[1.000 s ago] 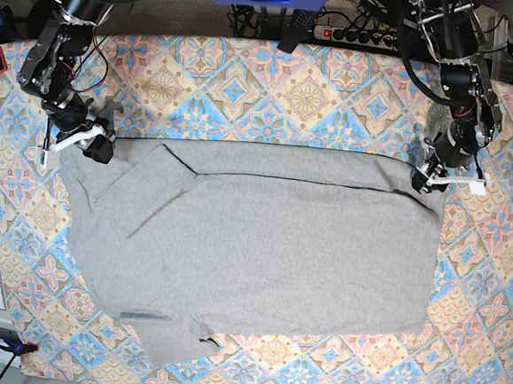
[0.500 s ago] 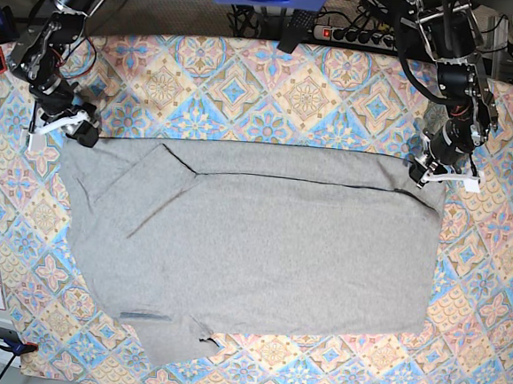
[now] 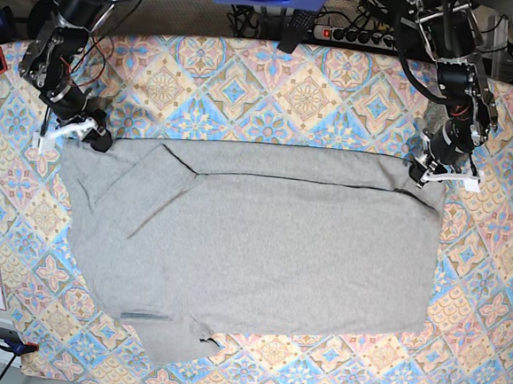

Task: Fold the T-shirt properly
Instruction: 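Drag the grasped fabric toward the collar with both grippers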

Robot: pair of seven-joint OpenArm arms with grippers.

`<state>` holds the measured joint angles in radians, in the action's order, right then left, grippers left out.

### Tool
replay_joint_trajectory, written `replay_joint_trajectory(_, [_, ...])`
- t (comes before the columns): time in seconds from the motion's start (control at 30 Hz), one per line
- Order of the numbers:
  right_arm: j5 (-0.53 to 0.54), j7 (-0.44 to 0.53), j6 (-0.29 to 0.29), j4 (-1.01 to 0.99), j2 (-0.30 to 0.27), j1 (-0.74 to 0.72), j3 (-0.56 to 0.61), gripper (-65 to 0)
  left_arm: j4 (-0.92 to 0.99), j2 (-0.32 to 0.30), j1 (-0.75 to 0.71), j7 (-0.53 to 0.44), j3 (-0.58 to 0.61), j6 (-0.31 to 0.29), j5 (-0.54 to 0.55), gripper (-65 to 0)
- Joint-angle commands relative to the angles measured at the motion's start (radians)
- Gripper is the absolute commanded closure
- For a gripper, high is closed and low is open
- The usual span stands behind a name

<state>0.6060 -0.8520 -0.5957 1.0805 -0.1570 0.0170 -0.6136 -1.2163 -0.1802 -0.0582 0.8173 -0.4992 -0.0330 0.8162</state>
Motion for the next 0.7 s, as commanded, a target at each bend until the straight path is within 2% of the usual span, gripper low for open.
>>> replay_joint_trajectory(0.0, [0.004,0.012,0.003,-0.004,-0.013,-0.039,0.002,-24.1,-0.010,-0.011,0.005,0.009,0.001,0.002,-0.002,0.0])
replay_joint_trajectory(0.27, [0.004,0.014,0.003,-0.093,-0.013,-0.099,0.002,-22.9,-0.012,-0.011,0.004,0.009,0.001,0.002,-0.002,0.0])
replay_joint_trajectory(0.33, [0.004,0.014,0.003,-0.092,-0.013,-0.096,0.001,-18.3,-0.012,-0.012,0.004,0.009,0.000,0.002,-0.002,0.0])
replay_joint_trajectory(0.47, [0.004,0.010,0.001,-0.090,-0.014,-0.082,-0.006,-0.4,-0.027,-0.015,-0.025,0.009,0.000,0.002,-0.001,0.0])
replay_joint_trajectory(0.67, [0.005,-0.016,0.000,-0.035,-0.014,0.002,-0.081,-0.1,-0.116,-0.015,-0.118,0.009,-0.002,0.002,-0.001,0.0])
